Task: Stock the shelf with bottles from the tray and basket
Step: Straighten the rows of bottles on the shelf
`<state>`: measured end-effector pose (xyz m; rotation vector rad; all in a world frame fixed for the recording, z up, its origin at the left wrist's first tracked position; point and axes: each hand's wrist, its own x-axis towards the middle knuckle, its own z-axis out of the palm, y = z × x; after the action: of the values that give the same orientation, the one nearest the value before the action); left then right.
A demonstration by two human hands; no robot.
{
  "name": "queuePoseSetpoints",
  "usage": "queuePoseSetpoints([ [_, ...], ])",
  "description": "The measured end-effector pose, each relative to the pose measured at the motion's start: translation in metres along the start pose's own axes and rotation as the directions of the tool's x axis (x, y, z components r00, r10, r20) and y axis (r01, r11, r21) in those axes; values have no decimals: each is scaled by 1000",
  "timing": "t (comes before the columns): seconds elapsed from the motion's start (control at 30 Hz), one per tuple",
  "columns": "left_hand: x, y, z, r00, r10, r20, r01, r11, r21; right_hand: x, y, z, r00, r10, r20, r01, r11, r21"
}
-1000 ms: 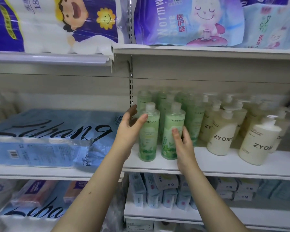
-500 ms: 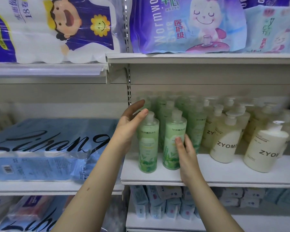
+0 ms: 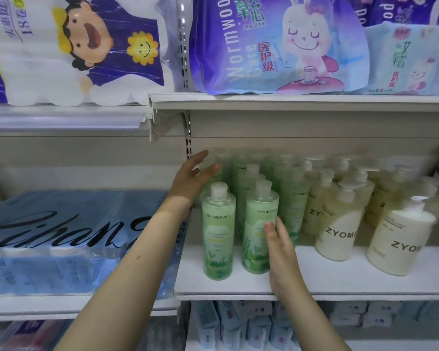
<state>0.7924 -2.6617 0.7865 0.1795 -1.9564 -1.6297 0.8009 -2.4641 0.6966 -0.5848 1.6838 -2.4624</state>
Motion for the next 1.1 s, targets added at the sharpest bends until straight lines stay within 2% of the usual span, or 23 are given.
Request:
queuePoseSetpoints([
  [0.3,28,-13,0,998,43,36,-46,995,92,5,3,-2,999,11,-34,-11,1000,21],
  [0.57,46,-7,-9,988,61,139,-110,920,375,5,3,-4,1000,18,-23,-17,999,49],
  [0.87,39,4,-17,961,37,274,-147,908,393,5,1,-3,999,27,-31,-25,997,70],
  [1.1,38,19,-17,939,-42,343,-97,921,379,5,2,-4,999,31,-25,-28,996,88],
])
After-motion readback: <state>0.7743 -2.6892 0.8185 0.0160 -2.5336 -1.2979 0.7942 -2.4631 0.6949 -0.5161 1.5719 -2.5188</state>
